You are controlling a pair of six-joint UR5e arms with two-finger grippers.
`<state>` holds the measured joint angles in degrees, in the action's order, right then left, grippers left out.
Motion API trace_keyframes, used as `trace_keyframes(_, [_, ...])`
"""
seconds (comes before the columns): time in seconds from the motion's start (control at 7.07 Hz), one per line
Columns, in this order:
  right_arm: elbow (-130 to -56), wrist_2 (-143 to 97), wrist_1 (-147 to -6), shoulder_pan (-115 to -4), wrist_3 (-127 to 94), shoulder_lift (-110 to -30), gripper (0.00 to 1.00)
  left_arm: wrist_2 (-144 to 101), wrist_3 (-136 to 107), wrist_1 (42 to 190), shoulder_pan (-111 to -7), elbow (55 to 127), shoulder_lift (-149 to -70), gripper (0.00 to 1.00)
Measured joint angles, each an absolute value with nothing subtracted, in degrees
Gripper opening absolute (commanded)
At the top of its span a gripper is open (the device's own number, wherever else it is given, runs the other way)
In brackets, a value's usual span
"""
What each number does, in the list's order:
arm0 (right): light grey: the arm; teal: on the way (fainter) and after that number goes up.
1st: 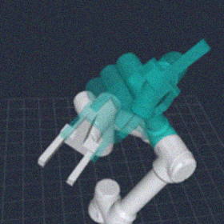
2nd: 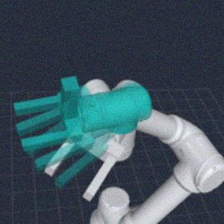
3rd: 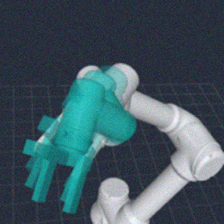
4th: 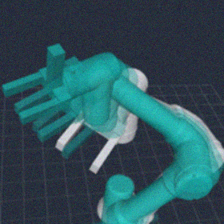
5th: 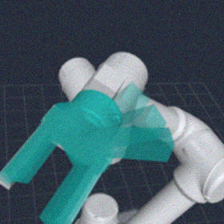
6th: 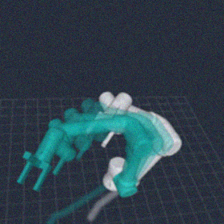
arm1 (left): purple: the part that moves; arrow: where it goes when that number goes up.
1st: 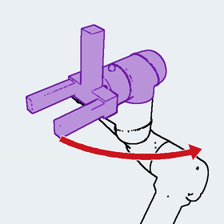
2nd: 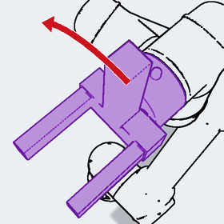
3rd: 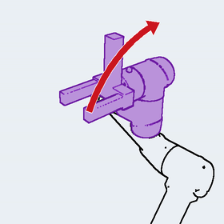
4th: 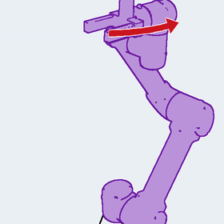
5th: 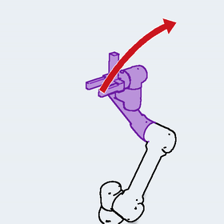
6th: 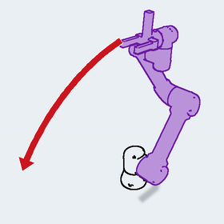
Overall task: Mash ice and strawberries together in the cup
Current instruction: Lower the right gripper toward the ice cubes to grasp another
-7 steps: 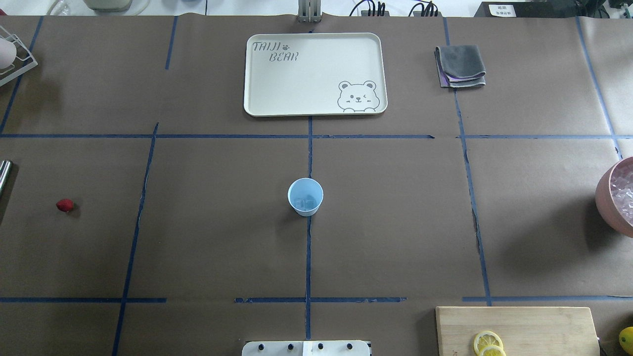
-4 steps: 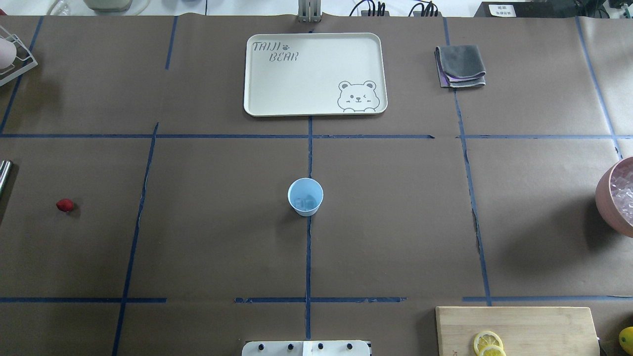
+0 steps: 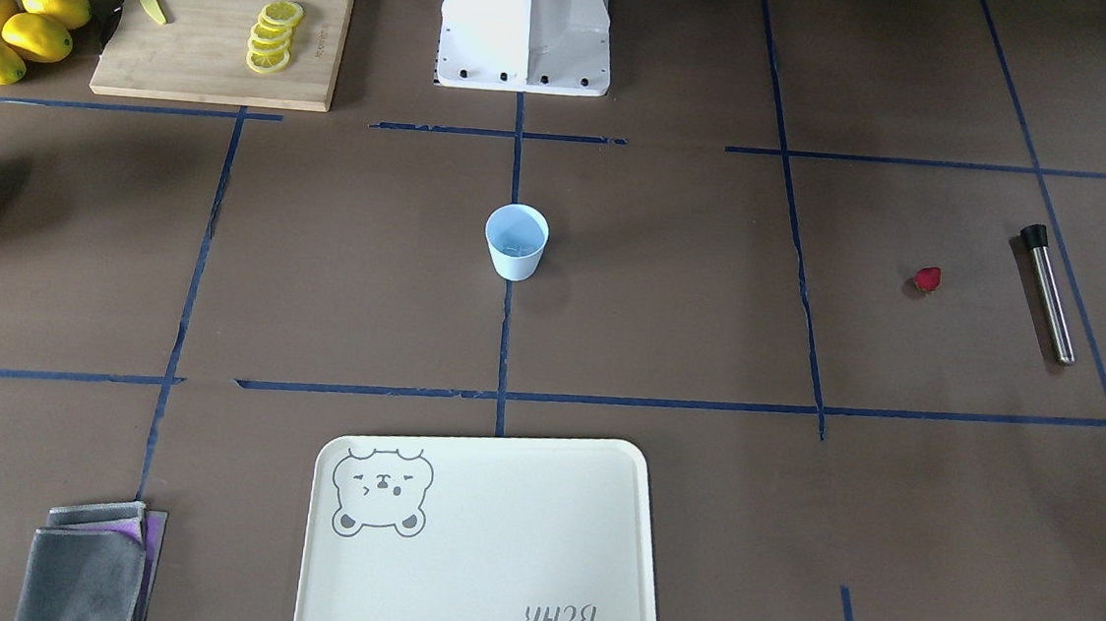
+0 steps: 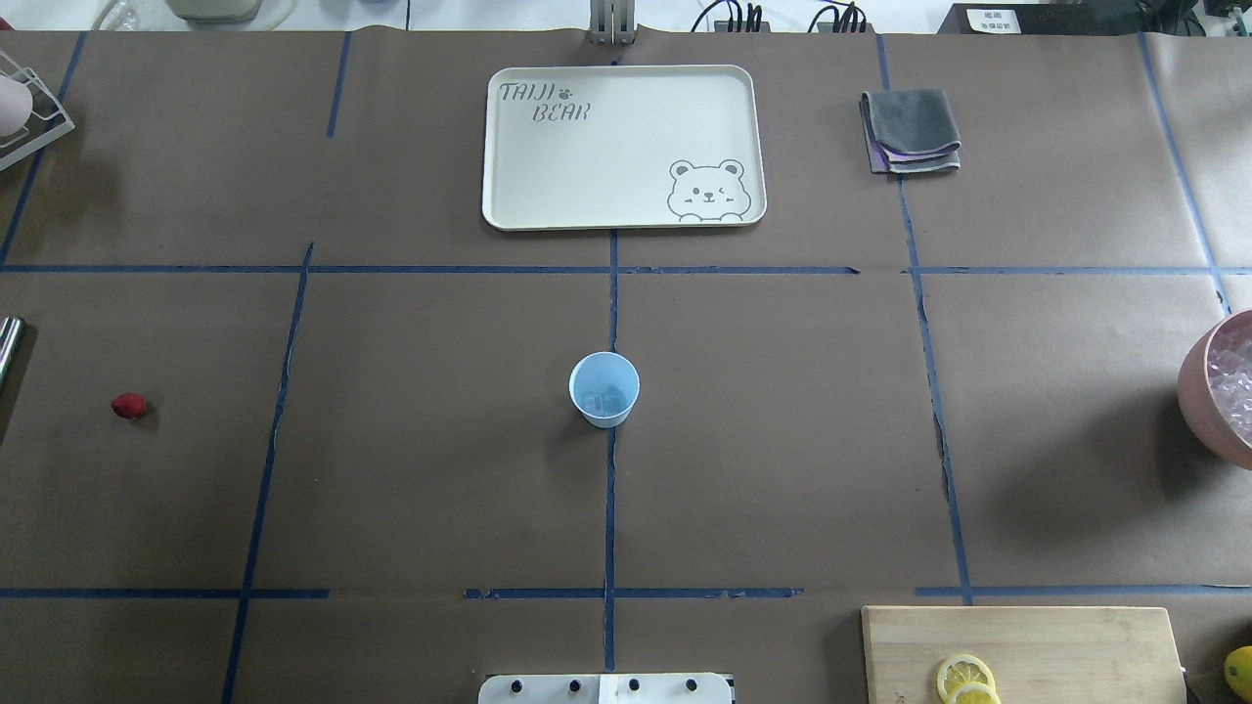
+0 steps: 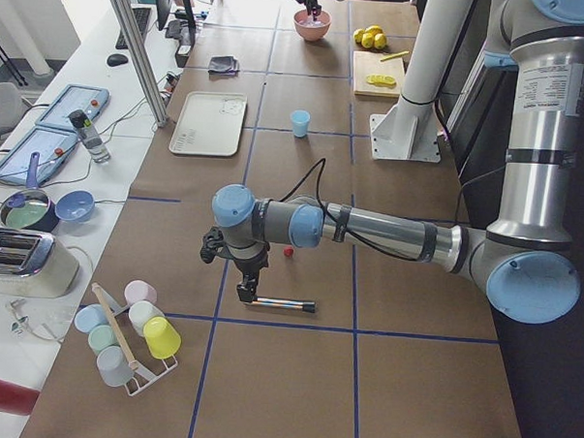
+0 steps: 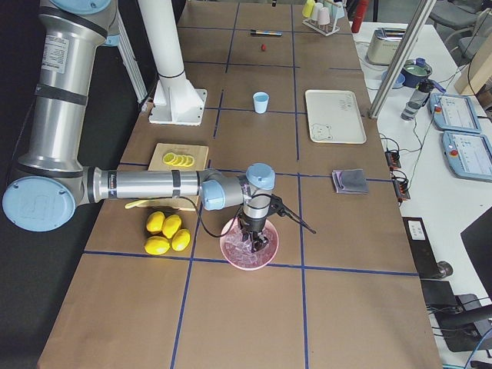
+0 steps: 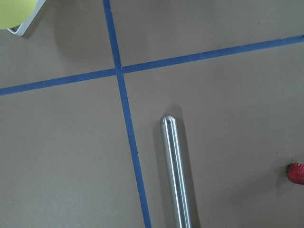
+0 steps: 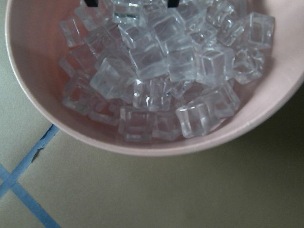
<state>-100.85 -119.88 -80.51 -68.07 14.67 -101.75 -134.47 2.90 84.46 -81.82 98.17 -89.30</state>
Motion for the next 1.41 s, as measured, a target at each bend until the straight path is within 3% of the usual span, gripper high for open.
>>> trace_keyframes(0.71, [-99.87, -118.88, -80.52, -67.86, 14.95, -101.34, 0.55, -134.50, 2.90, 84.46, -81.83, 98.30, -89.26, 1.00])
trace_keyframes(0.99, [-99.70, -118.91, -80.51, -67.85, 14.98, -101.34, 0.48, -134.53, 2.90, 84.46, -81.83, 98.32, -89.27, 1.00])
trace_keyframes(1.27, [-99.71, -118.90, -80.51, -67.86, 14.96, -101.34, 0.13, -134.52, 2.90, 84.46, -81.83, 98.27, -89.28, 1.00])
trace_keyframes(1.41, [-99.74, -118.86, -80.51, -67.90, 15.05, -101.35, 0.04, -134.50, 2.90, 84.46, -81.81, 98.27, -89.27, 1.00])
